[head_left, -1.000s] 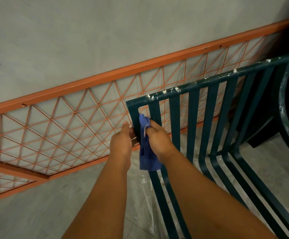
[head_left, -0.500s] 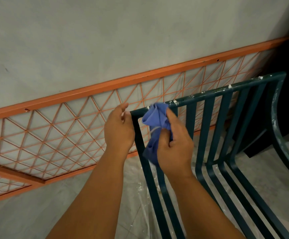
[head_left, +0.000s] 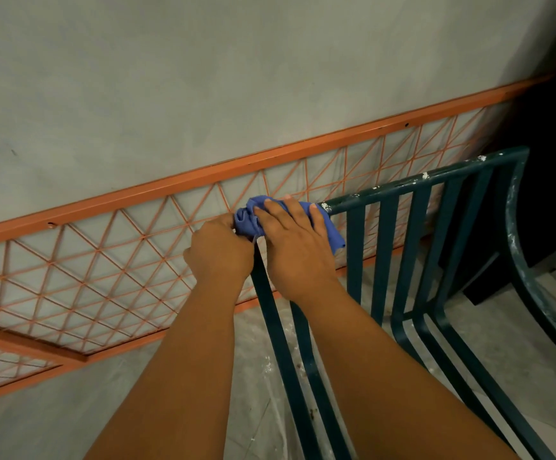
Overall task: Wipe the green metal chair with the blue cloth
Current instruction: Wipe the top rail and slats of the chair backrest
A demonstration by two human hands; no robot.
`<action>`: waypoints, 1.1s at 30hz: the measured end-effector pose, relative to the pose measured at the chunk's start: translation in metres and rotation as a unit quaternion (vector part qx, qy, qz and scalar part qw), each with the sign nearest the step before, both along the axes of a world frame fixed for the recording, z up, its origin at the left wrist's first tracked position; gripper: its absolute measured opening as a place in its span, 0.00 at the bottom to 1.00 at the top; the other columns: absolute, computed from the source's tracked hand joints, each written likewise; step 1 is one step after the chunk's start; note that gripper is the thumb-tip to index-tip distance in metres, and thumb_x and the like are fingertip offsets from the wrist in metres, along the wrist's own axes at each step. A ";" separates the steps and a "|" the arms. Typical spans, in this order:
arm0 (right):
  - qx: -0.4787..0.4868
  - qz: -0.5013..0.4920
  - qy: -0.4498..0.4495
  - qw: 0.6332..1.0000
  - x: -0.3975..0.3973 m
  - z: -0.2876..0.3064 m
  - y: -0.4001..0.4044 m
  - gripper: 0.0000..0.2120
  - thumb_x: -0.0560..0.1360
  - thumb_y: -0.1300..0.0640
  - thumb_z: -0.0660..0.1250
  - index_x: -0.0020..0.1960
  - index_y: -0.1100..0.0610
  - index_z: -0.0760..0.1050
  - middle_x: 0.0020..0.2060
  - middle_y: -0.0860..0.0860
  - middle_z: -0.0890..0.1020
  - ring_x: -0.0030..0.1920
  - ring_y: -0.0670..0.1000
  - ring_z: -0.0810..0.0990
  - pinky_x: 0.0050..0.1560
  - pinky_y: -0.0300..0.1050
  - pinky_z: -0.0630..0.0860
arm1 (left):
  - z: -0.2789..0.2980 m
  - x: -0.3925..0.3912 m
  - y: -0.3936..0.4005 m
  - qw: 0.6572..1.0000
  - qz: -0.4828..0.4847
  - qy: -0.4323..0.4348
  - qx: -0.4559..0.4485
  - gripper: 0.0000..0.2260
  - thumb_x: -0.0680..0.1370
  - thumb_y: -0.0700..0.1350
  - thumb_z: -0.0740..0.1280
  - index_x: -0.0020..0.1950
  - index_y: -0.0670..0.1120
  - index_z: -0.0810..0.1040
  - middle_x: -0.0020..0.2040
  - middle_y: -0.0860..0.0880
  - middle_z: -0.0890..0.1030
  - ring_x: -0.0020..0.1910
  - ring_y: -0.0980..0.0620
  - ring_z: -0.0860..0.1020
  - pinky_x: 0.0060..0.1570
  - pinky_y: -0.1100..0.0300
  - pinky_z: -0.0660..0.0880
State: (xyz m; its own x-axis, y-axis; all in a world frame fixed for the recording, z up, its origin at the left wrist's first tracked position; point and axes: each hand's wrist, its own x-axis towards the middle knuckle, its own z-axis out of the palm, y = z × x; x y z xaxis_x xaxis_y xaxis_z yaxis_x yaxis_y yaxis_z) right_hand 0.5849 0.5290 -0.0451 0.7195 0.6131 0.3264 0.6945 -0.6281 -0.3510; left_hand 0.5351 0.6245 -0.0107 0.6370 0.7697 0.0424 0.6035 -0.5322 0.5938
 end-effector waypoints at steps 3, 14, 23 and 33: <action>0.011 -0.036 0.034 0.999 -0.010 0.007 0.016 0.26 0.76 0.56 0.58 0.74 0.49 0.61 0.73 0.49 0.63 0.76 0.55 0.49 0.72 0.56 0.34 | -0.001 -0.002 0.002 1.000 0.009 0.006 0.009 0.07 0.75 0.47 0.64 0.48 0.52 0.81 0.42 0.46 0.83 0.46 0.42 0.79 0.52 0.48 0.75; -0.050 -0.069 0.054 0.995 0.038 0.022 -0.022 0.22 0.73 0.60 0.60 0.66 0.48 0.70 0.64 0.49 0.74 0.69 0.54 0.62 0.73 0.59 0.43 | -0.002 -0.005 0.010 0.998 -0.019 0.051 0.038 0.09 0.79 0.55 0.62 0.56 0.61 0.79 0.43 0.50 0.83 0.51 0.48 0.77 0.49 0.54 0.57; -0.082 0.022 0.062 0.994 0.041 0.029 -0.022 0.17 0.79 0.50 0.54 0.67 0.44 0.68 0.64 0.45 0.74 0.67 0.51 0.64 0.72 0.61 0.44 | 0.003 -0.006 0.008 0.998 -0.010 0.057 0.028 0.08 0.78 0.55 0.63 0.54 0.60 0.80 0.44 0.51 0.83 0.52 0.48 0.77 0.49 0.54 0.56; -0.024 0.111 -0.002 0.994 0.034 0.005 -0.026 0.19 0.79 0.53 0.59 0.69 0.44 0.68 0.68 0.45 0.72 0.71 0.51 0.63 0.73 0.59 0.46 | 0.001 -0.011 0.005 0.999 0.006 -0.008 -0.043 0.08 0.77 0.53 0.65 0.54 0.58 0.82 0.56 0.55 0.82 0.53 0.51 0.78 0.58 0.50 0.71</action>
